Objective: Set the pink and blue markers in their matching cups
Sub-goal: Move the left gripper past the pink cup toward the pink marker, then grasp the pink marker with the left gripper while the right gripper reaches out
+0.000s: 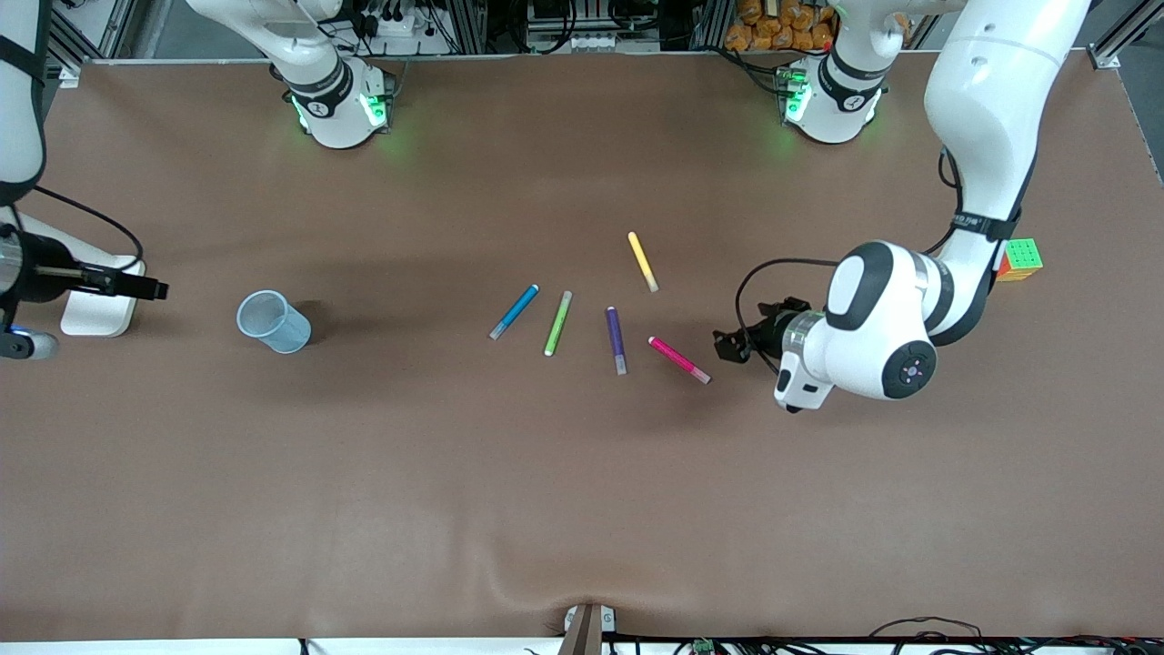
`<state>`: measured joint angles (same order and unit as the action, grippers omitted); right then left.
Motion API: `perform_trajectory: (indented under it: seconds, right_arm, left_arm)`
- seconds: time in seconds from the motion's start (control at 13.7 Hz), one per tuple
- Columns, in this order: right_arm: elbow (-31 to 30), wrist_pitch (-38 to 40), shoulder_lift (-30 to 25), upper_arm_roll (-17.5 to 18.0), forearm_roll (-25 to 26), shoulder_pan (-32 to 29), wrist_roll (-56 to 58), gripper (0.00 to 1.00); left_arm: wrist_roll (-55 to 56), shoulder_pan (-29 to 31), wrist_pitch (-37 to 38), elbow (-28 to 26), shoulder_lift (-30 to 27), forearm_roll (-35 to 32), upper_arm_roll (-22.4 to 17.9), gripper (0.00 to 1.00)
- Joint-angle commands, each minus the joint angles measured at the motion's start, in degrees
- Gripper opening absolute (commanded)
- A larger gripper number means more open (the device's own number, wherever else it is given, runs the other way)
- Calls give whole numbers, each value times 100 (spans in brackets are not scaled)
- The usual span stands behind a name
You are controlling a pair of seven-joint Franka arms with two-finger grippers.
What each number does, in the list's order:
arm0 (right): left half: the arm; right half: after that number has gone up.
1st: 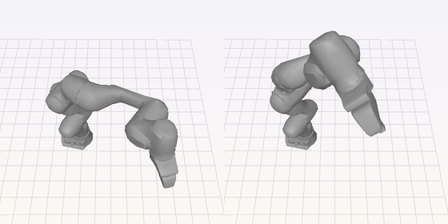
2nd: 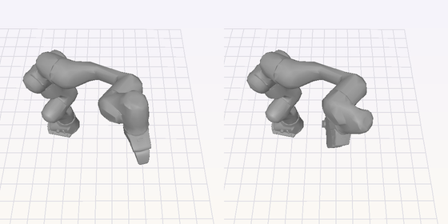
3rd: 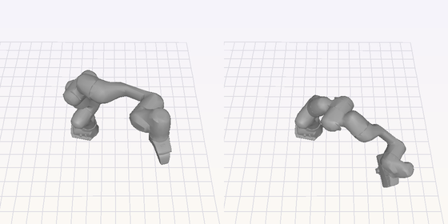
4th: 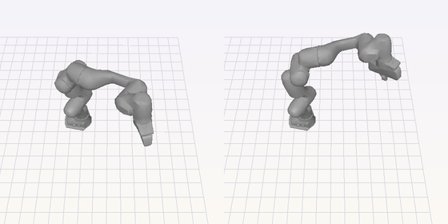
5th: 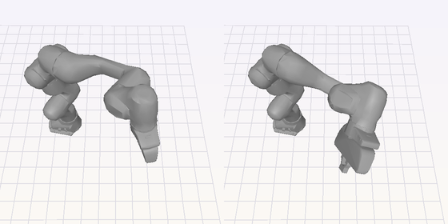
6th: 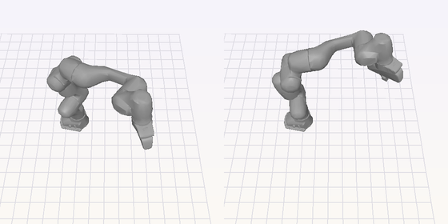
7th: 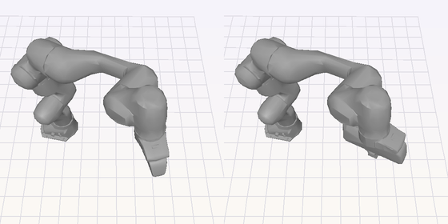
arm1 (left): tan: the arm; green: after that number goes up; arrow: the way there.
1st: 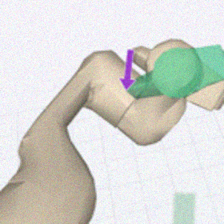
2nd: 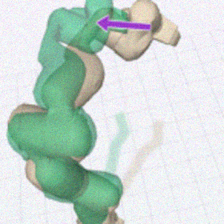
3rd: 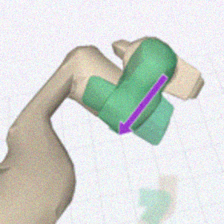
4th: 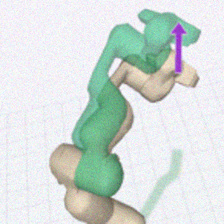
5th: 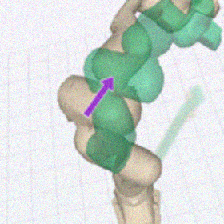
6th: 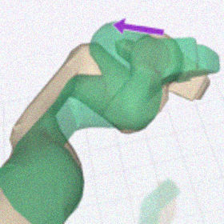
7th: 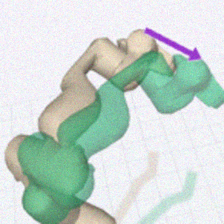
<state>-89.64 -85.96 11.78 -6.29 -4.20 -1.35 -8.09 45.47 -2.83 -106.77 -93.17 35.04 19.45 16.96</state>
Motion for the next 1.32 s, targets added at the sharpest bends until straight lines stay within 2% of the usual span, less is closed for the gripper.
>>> perform_trajectory:
  seconds: [0.0, 0.15, 0.37, 0.81, 1.03, 1.25]
  right_arm:
    - [-756, -351, -501, 93, -151, 65, -544, 100]
    - [-888, -369, -537, 85, -467, 30, -553, 100]
    - [-1379, -684, -800, 85, -590, 65, -921, 100]
    - [-1697, -817, -941, 163, -801, 196, -1544, 100]
    - [-1837, -1001, -1020, 592, -811, 329, -2562, 100]
    - [-2188, -1457, -1134, 1137, -819, 329, -3433, 100]
  left_arm:
    - [575, -50, -414, 167, 274, 331, -62, 100]
    - [805, -112, -564, 281, 467, 332, -70, 100]
    - [814, -121, -810, 299, 661, 340, -70, 100]
    - [1155, -253, -1259, 395, 1065, 367, -62, 86]
    - [1665, -578, -1364, 668, 1311, 323, -88, 79]
    - [1720, -613, -1373, 695, 1382, 323, -123, 72]
